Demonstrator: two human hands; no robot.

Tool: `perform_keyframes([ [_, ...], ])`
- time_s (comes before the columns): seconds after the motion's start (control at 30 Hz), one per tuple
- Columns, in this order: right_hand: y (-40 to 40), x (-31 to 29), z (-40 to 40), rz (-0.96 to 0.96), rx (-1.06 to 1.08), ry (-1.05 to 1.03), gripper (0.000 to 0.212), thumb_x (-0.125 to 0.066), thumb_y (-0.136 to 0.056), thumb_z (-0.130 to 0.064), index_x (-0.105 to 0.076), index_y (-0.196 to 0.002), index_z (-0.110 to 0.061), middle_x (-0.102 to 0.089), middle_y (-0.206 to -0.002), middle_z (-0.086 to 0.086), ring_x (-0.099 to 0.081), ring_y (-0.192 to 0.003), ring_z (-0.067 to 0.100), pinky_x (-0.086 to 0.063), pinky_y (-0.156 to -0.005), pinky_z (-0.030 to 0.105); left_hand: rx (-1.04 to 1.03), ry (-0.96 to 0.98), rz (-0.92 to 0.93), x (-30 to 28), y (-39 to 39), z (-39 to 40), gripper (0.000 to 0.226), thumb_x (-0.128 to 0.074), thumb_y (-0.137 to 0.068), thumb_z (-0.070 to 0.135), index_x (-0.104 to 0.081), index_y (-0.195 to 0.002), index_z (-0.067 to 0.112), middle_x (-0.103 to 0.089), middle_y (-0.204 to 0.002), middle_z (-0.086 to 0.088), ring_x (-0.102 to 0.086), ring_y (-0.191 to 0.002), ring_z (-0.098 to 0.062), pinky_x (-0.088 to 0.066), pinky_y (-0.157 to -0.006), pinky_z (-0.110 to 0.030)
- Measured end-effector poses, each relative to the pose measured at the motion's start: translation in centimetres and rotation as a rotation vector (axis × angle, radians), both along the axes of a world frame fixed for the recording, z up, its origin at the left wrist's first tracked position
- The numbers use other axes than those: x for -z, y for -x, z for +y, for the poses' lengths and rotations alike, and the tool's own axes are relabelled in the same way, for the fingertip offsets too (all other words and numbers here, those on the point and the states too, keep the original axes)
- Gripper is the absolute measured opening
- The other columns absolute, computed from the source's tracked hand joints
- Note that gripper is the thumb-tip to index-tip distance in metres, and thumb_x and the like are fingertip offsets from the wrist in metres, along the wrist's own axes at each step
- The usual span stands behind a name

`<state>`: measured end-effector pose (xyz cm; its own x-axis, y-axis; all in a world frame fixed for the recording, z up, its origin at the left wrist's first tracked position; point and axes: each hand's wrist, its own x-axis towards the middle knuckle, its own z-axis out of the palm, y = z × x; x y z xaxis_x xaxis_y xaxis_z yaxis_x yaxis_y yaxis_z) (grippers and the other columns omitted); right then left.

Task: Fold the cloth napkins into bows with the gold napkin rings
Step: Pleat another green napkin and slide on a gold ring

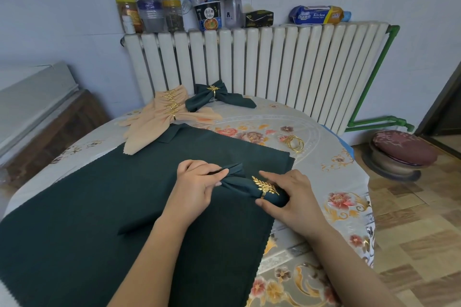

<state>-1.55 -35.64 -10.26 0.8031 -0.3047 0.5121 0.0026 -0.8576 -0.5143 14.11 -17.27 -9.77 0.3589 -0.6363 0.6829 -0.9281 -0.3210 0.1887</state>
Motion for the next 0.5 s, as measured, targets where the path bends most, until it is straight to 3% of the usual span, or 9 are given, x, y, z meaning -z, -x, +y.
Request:
perform_keyframes([
  [0.13, -0.6, 0.0, 0.9, 0.057, 0.166, 0.321, 0.057, -0.048, -0.071, -0.065, -0.069, -0.110, -0.029, -0.062, -0.076, -0.015, -0.049, -0.079, 0.007, -0.029, -0.074, 0.023, -0.019, -0.043, -0.031, 0.0, 0.7, -0.7, 0.031, -0.069, -0.070, 0.002, -0.075, -0.096, 0.018, -0.071, -0.092, 0.007, -0.048, -0.087, -0.008, -0.028, -0.088, -0.027],
  [0.23, -1.1, 0.2, 1.3, 0.090, 0.199, 0.369, 0.056, -0.049, -0.075, -0.063, -0.070, -0.108, -0.024, -0.069, -0.075, -0.009, -0.060, -0.074, 0.013, -0.035, -0.078, 0.025, -0.023, -0.056, 0.017, 0.1, 1.2, -1.0, 0.028, -0.067, -0.072, 0.008, -0.075, -0.097, 0.017, -0.071, -0.091, 0.008, -0.047, -0.086, -0.007, -0.026, -0.085, -0.022],
  [0.3, -1.1, 0.0, 1.8, 0.124, 0.164, 0.281, 0.052, -0.059, -0.079, -0.056, -0.066, -0.117, -0.021, -0.070, -0.084, -0.004, -0.062, -0.080, 0.017, -0.043, -0.080, 0.027, -0.009, -0.027, 0.121, 0.2, 1.5, -1.3, 0.028, -0.064, -0.074, 0.012, -0.075, -0.100, 0.017, -0.071, -0.093, 0.008, -0.049, -0.086, -0.006, -0.024, -0.088, -0.017],
  [0.4, -0.8, -0.7, 2.0, 0.169, 0.035, -0.104, 0.057, -0.068, -0.083, -0.041, -0.051, -0.134, -0.023, -0.063, -0.114, -0.006, -0.056, -0.105, 0.012, -0.037, -0.091, 0.018, 0.049, 0.006, 0.306, -0.2, 1.8, -1.5, 0.028, -0.067, -0.079, 0.011, -0.073, -0.105, 0.016, -0.072, -0.100, 0.007, -0.055, -0.086, -0.006, -0.036, -0.095, -0.023],
  [0.5, -0.5, -0.8, 1.6, 0.206, -0.044, -0.389, 0.068, -0.072, -0.080, -0.035, -0.042, -0.140, -0.026, -0.053, -0.123, -0.015, -0.050, -0.113, 0.001, -0.036, -0.092, 0.010, 0.116, -0.051, 0.416, -1.1, 1.8, -0.9, 0.030, -0.070, -0.081, 0.005, -0.071, -0.109, 0.016, -0.071, -0.105, 0.005, -0.051, -0.086, 0.007, -0.033, -0.088, -0.003],
])
